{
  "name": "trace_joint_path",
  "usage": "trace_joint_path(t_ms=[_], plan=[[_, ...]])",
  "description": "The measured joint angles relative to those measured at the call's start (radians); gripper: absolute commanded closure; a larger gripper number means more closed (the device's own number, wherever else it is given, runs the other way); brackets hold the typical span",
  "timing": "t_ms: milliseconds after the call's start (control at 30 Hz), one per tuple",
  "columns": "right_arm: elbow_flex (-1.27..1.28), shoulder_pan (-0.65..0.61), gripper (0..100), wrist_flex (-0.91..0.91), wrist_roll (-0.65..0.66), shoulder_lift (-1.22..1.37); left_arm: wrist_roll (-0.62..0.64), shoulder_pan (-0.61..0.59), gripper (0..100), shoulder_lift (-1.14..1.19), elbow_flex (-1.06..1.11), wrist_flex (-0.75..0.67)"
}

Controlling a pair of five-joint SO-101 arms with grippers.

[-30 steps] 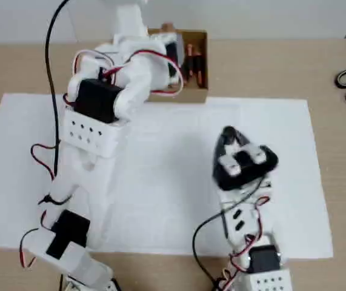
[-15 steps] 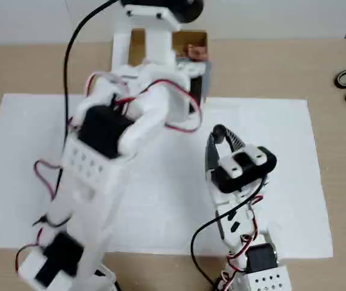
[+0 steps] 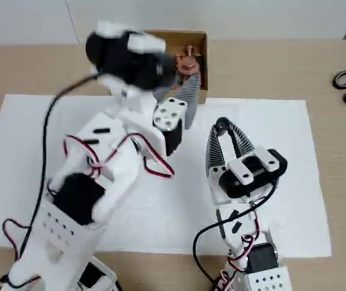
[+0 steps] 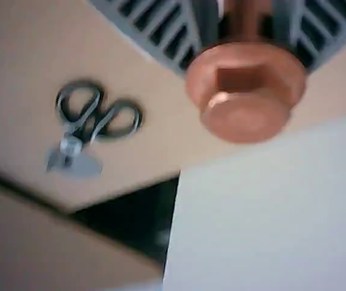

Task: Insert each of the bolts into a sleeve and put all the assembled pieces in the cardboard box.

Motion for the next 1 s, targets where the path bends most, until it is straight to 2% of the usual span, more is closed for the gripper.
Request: trace_joint_path(t_ms=[67,167,567,833,1000], plan=[[0.000,0.000,99.5,0.000,0.020,0.000,-0.006,0.014,99,-0.048,0.092,-0.106],[-0.031,-0.040,99.5,0.000,0.068,0.002,-0.006,0.044,99,-0.110,0.192,-0.187],[-0.097,-0.120,99.5,0.095,0.083,0.000,-0.006,0.100,99,-0.207,0.331,-0.238],[-0.098,-0.121,99.5,0.095,0.083,0.000,-0.006,0.103,99,-0.207,0.493,-0.448],[-0.098,-0.121,99.5,0.095,0.083,0.000,-0.009,0.103,99,-0.209,0.540,-0.482]])
